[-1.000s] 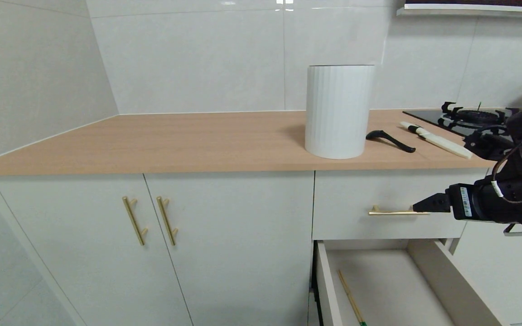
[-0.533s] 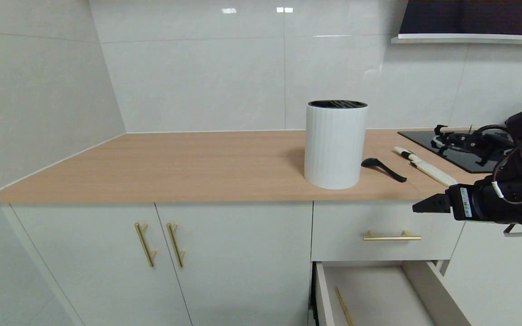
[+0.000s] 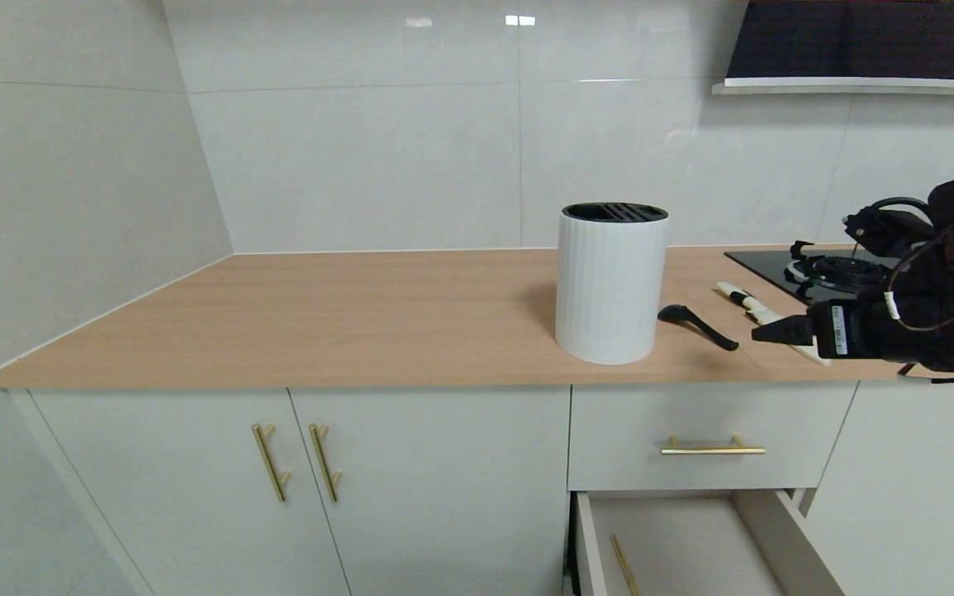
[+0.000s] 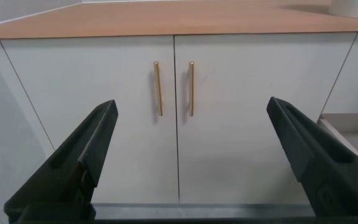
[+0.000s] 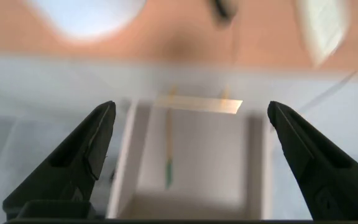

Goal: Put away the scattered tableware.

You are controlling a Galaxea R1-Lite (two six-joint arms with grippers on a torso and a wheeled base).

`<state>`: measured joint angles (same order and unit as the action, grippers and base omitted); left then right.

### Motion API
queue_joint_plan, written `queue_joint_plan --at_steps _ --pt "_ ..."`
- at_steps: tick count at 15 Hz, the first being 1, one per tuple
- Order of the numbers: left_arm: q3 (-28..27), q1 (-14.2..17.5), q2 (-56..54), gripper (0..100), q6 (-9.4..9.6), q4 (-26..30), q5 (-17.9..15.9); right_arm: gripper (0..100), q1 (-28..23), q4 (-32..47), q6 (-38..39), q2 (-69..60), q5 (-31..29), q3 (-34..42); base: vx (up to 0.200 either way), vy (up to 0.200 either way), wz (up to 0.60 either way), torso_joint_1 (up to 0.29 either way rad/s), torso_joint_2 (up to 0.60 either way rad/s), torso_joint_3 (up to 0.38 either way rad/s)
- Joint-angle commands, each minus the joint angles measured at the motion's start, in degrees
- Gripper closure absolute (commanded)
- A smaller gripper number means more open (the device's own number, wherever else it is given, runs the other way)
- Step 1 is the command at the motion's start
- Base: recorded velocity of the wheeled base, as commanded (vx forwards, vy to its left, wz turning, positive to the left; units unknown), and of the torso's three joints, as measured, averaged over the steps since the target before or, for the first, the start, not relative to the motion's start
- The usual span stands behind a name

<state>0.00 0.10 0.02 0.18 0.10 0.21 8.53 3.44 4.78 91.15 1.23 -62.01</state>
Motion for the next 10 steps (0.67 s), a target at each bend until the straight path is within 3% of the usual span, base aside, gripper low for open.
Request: queue_joint_plan --at_steps 1,6,10 --pt "0.0 0.1 0.0 0 -0.01 0.0 0.1 0 -3.3 -5.5 -2.1 8.1 2.6 -2.8 0.000 0.000 0.00 0.000 0.00 0.000" --pt "0.0 0.0 0.0 0 -0.01 0.0 0.1 0 -6.5 -7.2 -7.9 16.3 15.3 -11.4 0.000 0.000 0.00 0.000 0.00 0.000" --pt "0.0 0.1 0.0 0 -0.01 0.0 0.1 0 -6.4 -11.8 -10.9 21.2 16.7 -9.6 0.000 0.000 0.00 0.000 0.00 0.000"
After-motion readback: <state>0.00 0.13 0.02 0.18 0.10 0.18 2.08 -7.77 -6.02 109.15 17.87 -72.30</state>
